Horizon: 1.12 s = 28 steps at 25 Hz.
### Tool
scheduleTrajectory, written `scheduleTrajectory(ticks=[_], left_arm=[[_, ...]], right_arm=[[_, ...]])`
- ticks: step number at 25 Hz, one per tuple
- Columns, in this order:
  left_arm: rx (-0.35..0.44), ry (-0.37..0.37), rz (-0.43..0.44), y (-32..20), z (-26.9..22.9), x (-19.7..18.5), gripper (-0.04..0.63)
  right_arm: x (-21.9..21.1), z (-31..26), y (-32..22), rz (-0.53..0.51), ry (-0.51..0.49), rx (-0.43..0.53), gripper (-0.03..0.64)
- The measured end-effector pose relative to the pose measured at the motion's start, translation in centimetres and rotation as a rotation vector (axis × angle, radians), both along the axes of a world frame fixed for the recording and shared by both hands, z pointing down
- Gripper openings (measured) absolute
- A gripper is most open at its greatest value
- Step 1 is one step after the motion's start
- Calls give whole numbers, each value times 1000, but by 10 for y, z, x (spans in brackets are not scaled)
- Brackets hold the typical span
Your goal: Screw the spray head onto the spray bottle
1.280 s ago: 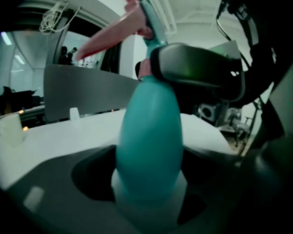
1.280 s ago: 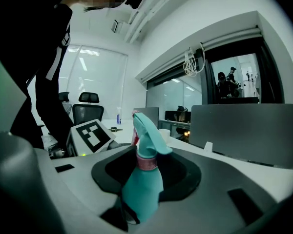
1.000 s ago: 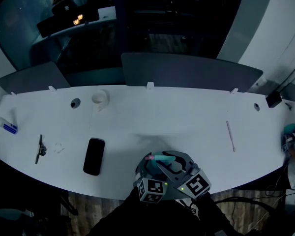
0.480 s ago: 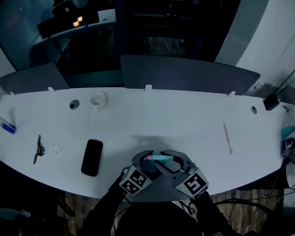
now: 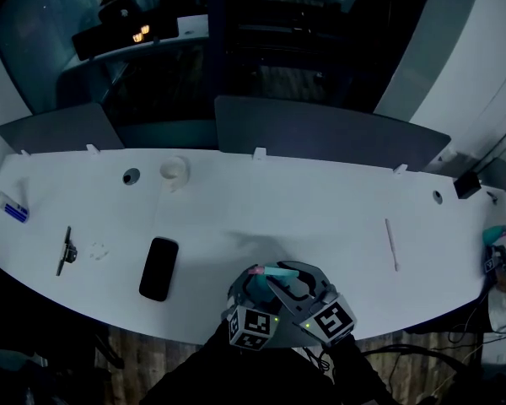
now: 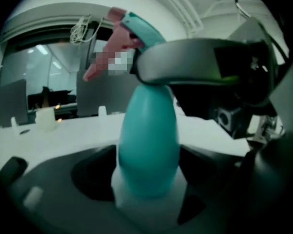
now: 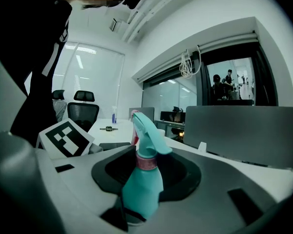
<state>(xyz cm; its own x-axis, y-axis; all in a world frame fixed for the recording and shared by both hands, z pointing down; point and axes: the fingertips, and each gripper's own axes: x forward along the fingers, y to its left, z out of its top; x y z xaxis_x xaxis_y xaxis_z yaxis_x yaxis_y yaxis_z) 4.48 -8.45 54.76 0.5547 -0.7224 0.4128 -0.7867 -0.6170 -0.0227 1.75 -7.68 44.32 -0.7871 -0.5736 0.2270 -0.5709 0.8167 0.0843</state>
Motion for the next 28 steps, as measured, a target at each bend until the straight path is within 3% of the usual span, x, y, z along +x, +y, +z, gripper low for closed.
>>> scheduleTrajectory(ticks=[3,6,8,10,12,15,18,20,22,25,28], left_arm=[[64,25,226,6,-14,3,420],[-39,29,490,10,-10,14,457],[-77,-20,564,6,-2,16,456],[-63,-32,558,2,-2,18,408],[-29,2,472,0,-4,16,399],[5,44,228,-4,-5,9,399],[6,40,-53,-10,-4,5,399],[8,19,-118,-10,-2,4,400],[23,-6,-49,-7,-3,4,402],[63,-3,128,-1,-13,-4,425],[20,24,337,0,-16,1,425]], right_arm=[[-3,-1,1,-21,-1,2,143],[-2,-1,1,-45,-6,2,144],[-2,0,1,-58,8,2,144],[-2,0,0,-59,22,3,144],[-2,1,-1,-54,17,1,144],[-3,0,-1,-47,5,3,144],[-2,-1,-2,-37,4,8,143],[-1,0,-2,-33,1,3,143],[-1,1,-2,-36,8,2,144],[-4,0,-2,-55,14,8,144],[-3,-1,-3,-62,1,1,143]])
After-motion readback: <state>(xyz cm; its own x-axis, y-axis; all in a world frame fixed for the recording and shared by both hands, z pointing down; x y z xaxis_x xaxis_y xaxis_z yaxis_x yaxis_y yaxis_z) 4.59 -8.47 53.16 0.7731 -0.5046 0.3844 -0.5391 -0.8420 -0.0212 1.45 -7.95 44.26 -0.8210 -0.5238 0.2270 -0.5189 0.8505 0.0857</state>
